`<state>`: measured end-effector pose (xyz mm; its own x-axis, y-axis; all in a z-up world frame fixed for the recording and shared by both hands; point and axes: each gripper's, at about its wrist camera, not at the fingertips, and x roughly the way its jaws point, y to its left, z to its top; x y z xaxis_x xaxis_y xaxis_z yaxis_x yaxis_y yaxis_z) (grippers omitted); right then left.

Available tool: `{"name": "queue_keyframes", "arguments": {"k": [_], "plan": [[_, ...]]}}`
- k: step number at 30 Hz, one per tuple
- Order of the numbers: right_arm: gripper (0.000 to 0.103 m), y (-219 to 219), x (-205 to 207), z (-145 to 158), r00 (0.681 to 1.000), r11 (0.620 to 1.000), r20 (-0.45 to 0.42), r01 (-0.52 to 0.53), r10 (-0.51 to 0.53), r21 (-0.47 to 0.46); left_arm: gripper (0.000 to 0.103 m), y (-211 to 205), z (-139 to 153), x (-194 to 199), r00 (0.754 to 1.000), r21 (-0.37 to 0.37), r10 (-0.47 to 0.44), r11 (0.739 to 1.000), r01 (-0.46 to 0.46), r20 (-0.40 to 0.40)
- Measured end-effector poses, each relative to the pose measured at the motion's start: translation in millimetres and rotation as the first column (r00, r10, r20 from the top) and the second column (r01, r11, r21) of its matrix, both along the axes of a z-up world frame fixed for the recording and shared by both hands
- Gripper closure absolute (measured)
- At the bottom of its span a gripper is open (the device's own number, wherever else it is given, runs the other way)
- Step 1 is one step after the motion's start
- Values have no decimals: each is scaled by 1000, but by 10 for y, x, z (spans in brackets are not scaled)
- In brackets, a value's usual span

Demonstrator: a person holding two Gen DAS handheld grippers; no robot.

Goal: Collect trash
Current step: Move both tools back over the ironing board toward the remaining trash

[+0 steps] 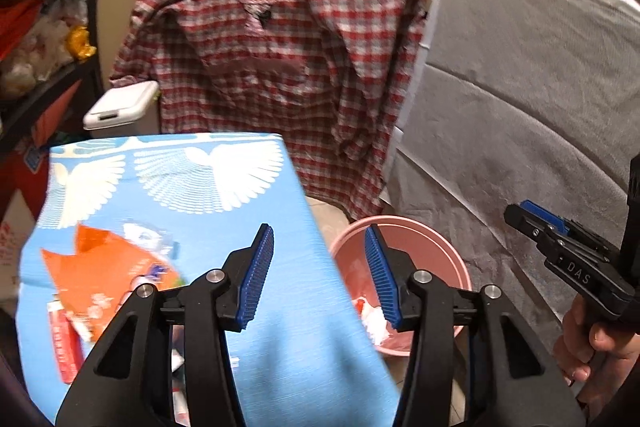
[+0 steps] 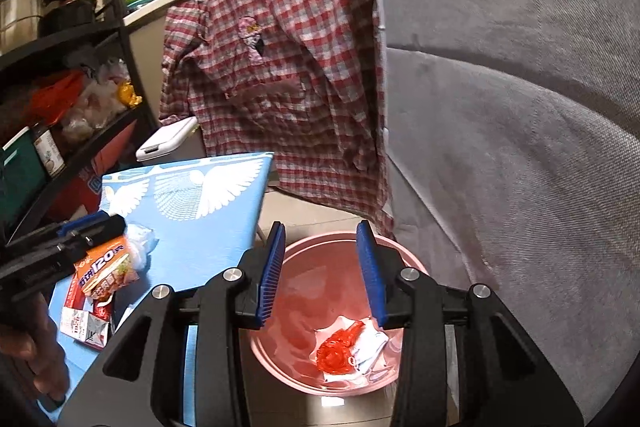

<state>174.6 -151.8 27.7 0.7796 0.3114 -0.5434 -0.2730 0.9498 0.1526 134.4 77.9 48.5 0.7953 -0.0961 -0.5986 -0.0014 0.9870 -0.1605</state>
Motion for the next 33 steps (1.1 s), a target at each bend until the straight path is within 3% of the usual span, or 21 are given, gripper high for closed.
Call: {"name": "queue_keyframes", "arguments": {"k": [7,12,17,26,33], "plan": [[68,268,-164,55,998,998,18,-63,63,1,61,596,119,-286,995,-9,93,996,-93,21],[84,500,-258,120,994,994,27,-111,110,22,63,985,162,-471,988,-7,151,989,-151,32],[92,758,-325,137,986,985,23,-163,162,51,63,1370,155,-681,978,-11,208,978,-208,35],[94,1318,-355,22,960,954,-45,-267,275,134,64,1933,21,-954,957,-3,291,957,-291,-13],[93,1789,-359,-114,931,930,-90,-339,353,142,64,2186,-96,-1047,945,-7,323,946,-323,-57]]}}
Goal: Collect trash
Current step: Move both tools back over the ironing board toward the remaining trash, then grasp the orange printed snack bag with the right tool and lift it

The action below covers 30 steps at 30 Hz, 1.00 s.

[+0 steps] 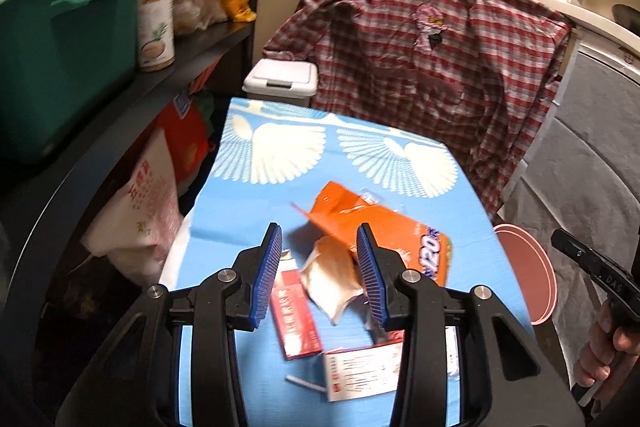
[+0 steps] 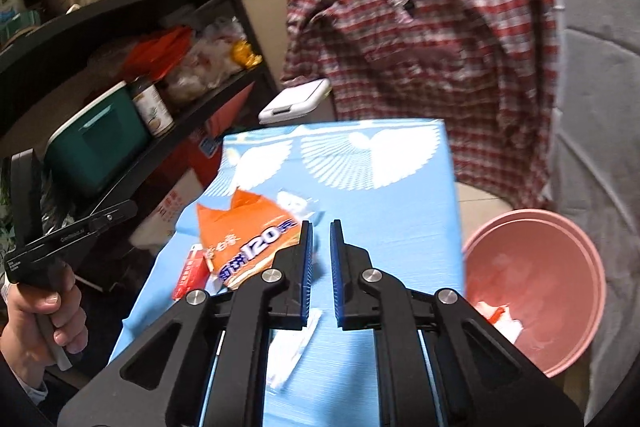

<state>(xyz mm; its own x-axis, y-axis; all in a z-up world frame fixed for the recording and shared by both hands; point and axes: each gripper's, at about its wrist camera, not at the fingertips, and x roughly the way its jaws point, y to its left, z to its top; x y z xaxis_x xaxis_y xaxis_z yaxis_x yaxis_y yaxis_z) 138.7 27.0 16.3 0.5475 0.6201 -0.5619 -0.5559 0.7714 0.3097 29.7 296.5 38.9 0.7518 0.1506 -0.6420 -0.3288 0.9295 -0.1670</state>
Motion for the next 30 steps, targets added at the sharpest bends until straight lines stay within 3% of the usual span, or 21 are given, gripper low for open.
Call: {"name": "queue_keyframes", "arguments": {"k": [8,18,26,30], "plan": [[92,386,93,-279,995,998,-77,-69,69,-7,64,172,-229,24,997,-38,-4,999,2,-73],[56,635,305,-608,975,992,-181,-129,126,-5,63,245,-516,135,987,-82,-1,997,-12,-161],[43,761,463,-878,936,988,-316,-153,154,27,45,259,-789,236,969,-102,-28,995,2,-247],[42,790,518,-955,920,986,-355,-157,164,50,44,255,-927,302,955,-109,-46,994,14,-292]]}}
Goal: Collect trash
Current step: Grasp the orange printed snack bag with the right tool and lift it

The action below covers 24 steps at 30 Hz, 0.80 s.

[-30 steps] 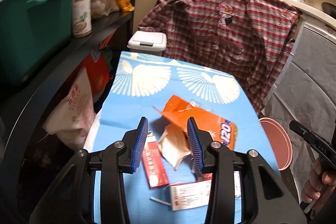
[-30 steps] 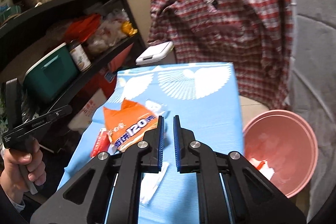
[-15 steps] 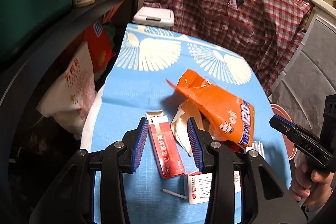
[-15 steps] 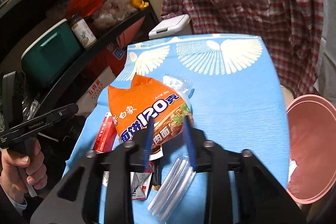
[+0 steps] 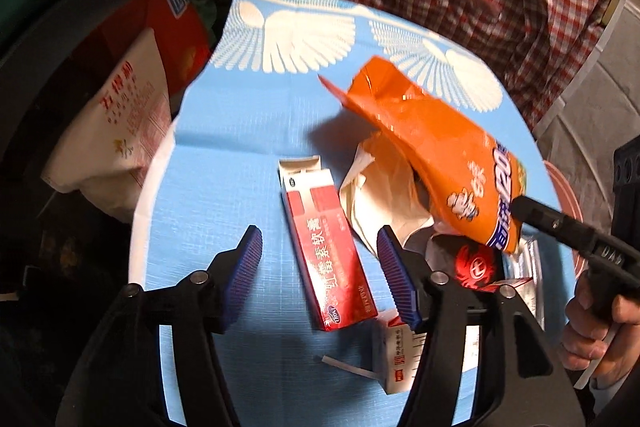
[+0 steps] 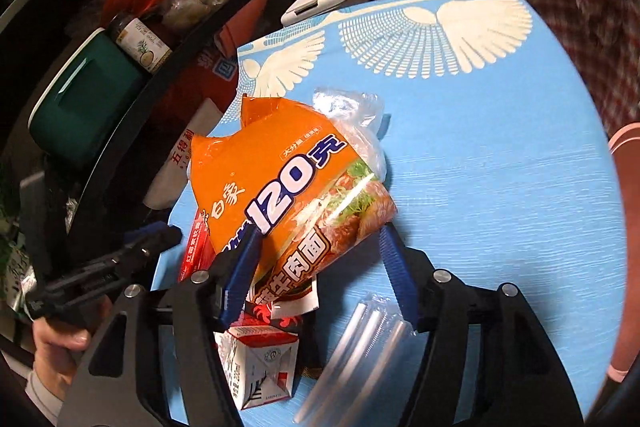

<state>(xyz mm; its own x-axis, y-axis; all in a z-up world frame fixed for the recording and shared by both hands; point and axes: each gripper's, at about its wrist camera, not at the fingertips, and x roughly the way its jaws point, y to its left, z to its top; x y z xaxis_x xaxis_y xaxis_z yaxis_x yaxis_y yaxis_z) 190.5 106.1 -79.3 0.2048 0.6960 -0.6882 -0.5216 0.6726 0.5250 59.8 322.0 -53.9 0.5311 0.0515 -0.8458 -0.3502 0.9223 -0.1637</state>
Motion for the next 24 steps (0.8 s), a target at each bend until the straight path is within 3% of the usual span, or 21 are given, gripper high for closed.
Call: {"name": "queue_keyframes", "arguments": {"k": [4,9,12,18,24], "plan": [[46,27,28,-18,1000,1000,-1,-2,2,-1,44,-19,-101,55,999,3,-16,1000,17,-41],[80,-44,46,9,999,1000,27,26,-26,-5,44,-64,-150,94,997,10,-33,999,34,-66],[92,-96,53,58,998,999,44,33,-34,4,49,-66,-160,106,996,15,-32,999,34,-78],[100,-202,34,222,995,999,94,36,-39,29,66,-54,-183,109,996,4,-21,1000,21,-92],[101,-344,-28,393,988,998,148,39,-47,56,67,3,-128,62,997,20,16,1000,-14,-82]]}}
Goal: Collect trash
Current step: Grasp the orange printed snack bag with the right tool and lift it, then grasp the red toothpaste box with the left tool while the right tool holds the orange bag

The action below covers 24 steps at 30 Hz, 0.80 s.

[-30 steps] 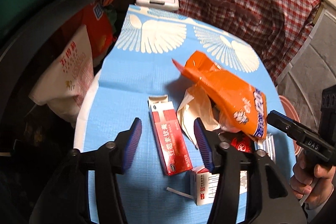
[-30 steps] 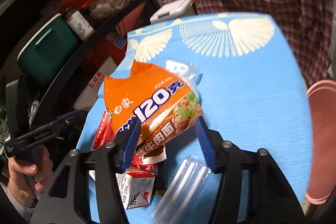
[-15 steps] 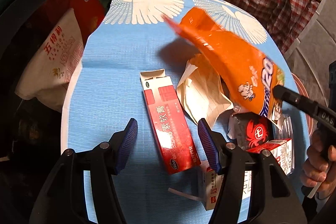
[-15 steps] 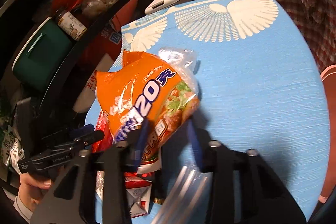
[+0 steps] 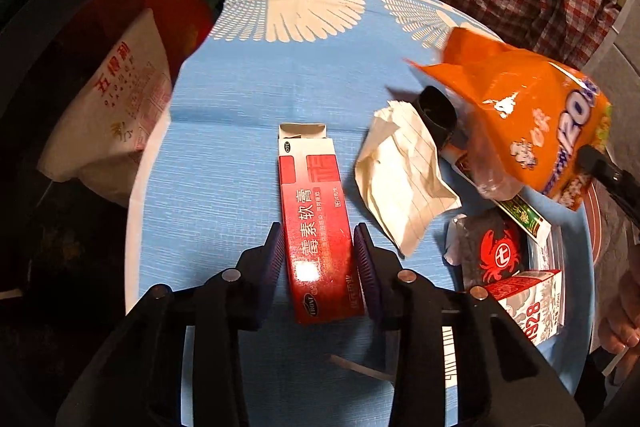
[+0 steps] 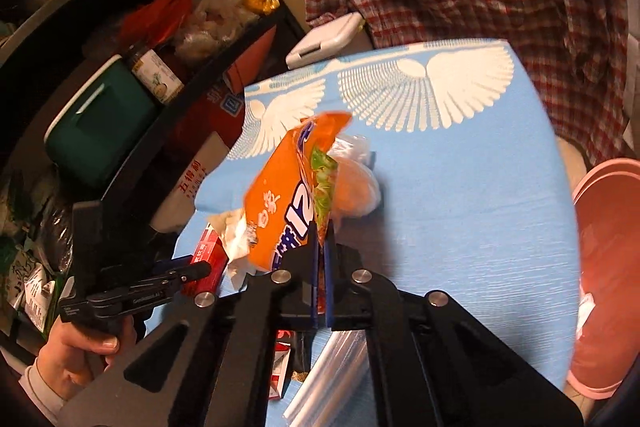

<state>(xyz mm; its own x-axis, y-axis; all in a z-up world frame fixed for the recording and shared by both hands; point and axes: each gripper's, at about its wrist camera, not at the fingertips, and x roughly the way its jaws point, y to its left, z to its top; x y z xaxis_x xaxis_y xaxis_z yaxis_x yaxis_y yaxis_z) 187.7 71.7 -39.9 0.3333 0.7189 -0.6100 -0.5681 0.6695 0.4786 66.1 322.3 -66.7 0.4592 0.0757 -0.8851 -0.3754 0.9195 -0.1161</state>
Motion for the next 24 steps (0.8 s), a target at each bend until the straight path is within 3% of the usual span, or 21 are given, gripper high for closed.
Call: {"name": "queue_keyframes", "arguments": {"k": [11,24], "plan": [[101,-268,-134,304,995,999,97,21,-24,30,68,-53,259,-111,997,36,37,999,-40,73],[101,-617,-264,484,986,997,153,63,-67,32,68,-341,548,-159,986,90,16,995,-31,168]]}}
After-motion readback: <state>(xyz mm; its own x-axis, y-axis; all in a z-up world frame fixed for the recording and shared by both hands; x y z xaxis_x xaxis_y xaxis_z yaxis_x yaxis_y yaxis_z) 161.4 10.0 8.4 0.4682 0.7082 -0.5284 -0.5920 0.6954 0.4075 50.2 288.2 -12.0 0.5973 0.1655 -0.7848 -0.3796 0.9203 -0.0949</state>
